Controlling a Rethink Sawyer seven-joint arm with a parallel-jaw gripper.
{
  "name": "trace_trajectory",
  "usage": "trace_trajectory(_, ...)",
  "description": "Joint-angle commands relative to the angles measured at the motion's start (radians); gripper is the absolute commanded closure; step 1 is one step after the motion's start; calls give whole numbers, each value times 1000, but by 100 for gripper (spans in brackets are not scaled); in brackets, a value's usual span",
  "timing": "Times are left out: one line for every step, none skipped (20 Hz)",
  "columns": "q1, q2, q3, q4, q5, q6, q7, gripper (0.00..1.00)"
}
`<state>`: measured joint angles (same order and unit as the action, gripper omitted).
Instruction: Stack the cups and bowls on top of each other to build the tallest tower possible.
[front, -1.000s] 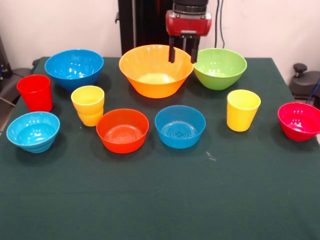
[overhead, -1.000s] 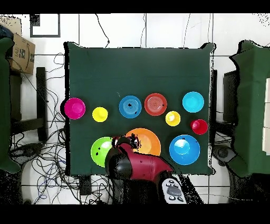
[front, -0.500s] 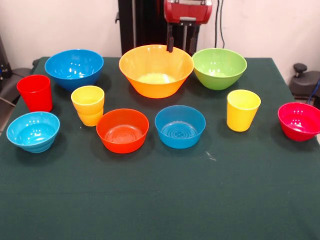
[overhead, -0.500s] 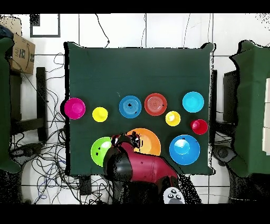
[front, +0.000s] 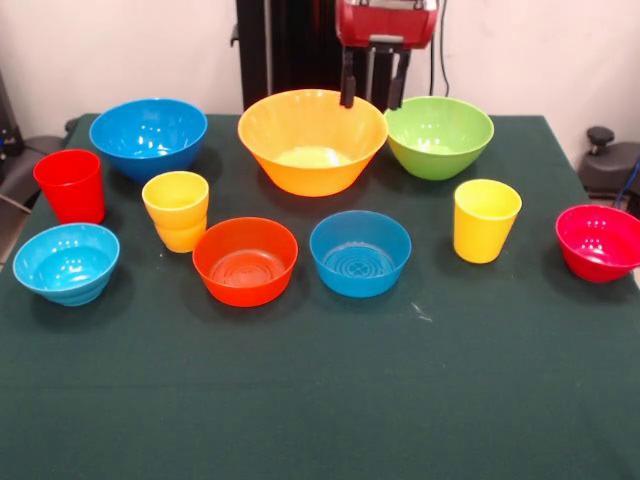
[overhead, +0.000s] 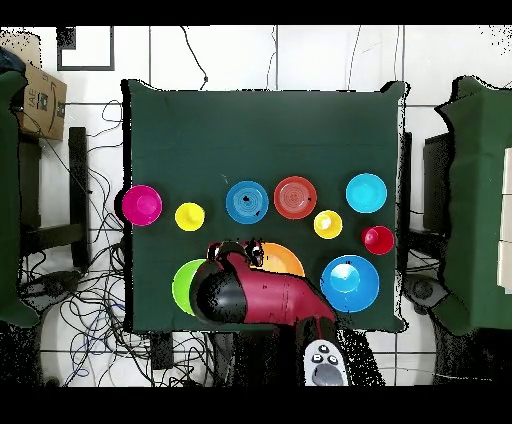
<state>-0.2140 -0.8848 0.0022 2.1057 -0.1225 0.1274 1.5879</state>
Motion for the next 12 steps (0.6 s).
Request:
trace_trajectory(-18, 195, 65, -155, -20, 29, 83, 0)
trace_trajectory(-20, 206, 66, -162, -23, 27, 81, 0)
trace_trajectory(-23, 223, 72, -174, -25, 44, 72, 0)
trace_trajectory(-25, 230, 73, -179, -25, 57, 69, 0)
trace_trajectory(-23, 234, 72, -188, -29, 75, 60, 0)
trace_trajectory(-24, 236, 73, -192, -31, 79, 58, 0)
trace_trajectory(-29, 249, 77, -198, -32, 79, 56, 0)
trace_trajectory(-30, 251, 77, -200, -32, 80, 57, 0)
trace_trajectory(-34, 248, 80, -204, -33, 89, 53, 0)
trace_trajectory(-37, 248, 81, -203, -31, 93, 54, 0)
trace_trajectory(-39, 251, 84, -207, -32, 95, 52, 0)
trace_trajectory(-40, 252, 85, -209, -34, 95, 51, 0)
